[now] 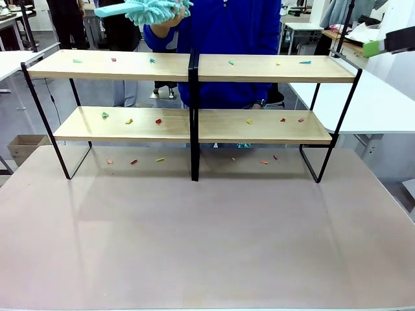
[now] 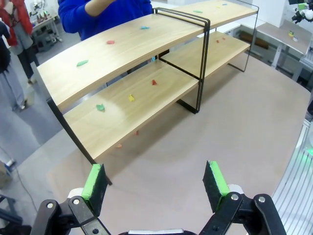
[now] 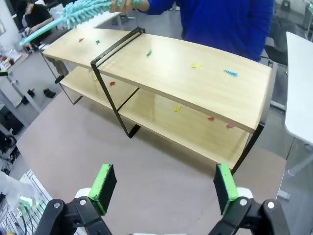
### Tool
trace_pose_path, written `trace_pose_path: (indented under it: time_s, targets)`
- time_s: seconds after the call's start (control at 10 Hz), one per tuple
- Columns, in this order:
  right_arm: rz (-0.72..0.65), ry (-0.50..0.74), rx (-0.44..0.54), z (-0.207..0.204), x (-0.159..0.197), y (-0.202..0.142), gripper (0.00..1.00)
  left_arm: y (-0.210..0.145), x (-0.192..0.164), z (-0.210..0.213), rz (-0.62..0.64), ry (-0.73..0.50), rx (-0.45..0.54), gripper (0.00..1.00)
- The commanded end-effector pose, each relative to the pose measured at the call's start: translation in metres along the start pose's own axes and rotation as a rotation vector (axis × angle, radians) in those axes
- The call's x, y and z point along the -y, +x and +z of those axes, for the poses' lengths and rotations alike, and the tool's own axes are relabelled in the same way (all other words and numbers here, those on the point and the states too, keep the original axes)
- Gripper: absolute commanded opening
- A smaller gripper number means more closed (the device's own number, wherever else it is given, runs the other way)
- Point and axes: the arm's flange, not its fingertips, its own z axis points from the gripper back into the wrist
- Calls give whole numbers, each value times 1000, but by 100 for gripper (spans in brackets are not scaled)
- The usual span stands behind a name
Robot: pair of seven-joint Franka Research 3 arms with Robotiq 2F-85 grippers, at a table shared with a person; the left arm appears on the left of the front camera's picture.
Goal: Clean the shelves.
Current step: Pick up the Duster when the human hands it over.
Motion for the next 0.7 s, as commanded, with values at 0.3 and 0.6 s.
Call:
trace_pose_path:
  time_s: [0.3,0.6]
  targets:
    - [-13,-13,-7,1,-11,-19,100,-36,38,-13,-22,-5,29,100]
    - [-10,-10,-3,2,-4,0,100,1,2,-3,1,-5,-2,100]
